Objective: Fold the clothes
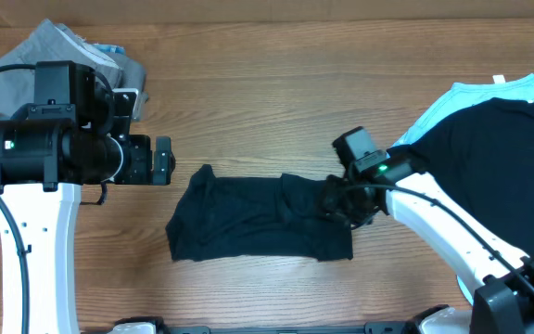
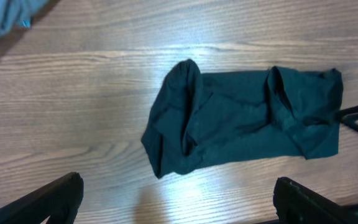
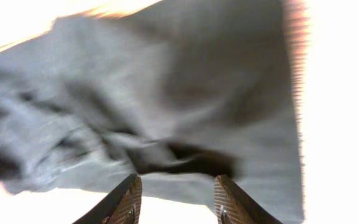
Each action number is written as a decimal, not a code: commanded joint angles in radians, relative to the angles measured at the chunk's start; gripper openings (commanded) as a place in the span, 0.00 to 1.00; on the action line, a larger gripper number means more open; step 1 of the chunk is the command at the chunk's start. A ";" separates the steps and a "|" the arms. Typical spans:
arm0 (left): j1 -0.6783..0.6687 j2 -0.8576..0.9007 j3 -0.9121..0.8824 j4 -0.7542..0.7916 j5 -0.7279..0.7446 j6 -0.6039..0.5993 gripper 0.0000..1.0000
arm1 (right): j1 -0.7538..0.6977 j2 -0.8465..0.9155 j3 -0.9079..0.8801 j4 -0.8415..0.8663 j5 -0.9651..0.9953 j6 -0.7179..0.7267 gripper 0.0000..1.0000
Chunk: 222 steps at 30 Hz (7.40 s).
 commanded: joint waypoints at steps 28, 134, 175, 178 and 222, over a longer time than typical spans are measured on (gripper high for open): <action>0.006 0.071 -0.219 0.103 0.011 -0.029 1.00 | 0.178 -0.023 -0.057 0.205 -0.126 -0.055 0.12; -0.489 0.355 -0.540 0.556 0.148 -0.312 0.04 | -0.189 -0.086 -0.052 -0.046 -0.065 -0.256 0.45; -0.353 0.261 -0.405 0.345 0.002 -0.229 0.56 | 0.068 0.086 -0.047 0.495 -0.103 -0.102 0.04; -0.355 0.277 -0.406 0.337 0.003 -0.229 0.57 | 0.005 0.041 -0.042 0.430 -0.079 -0.106 0.04; -0.355 0.283 -0.406 0.352 -0.016 -0.230 0.70 | 0.249 -0.009 -0.086 0.258 -0.030 0.254 0.43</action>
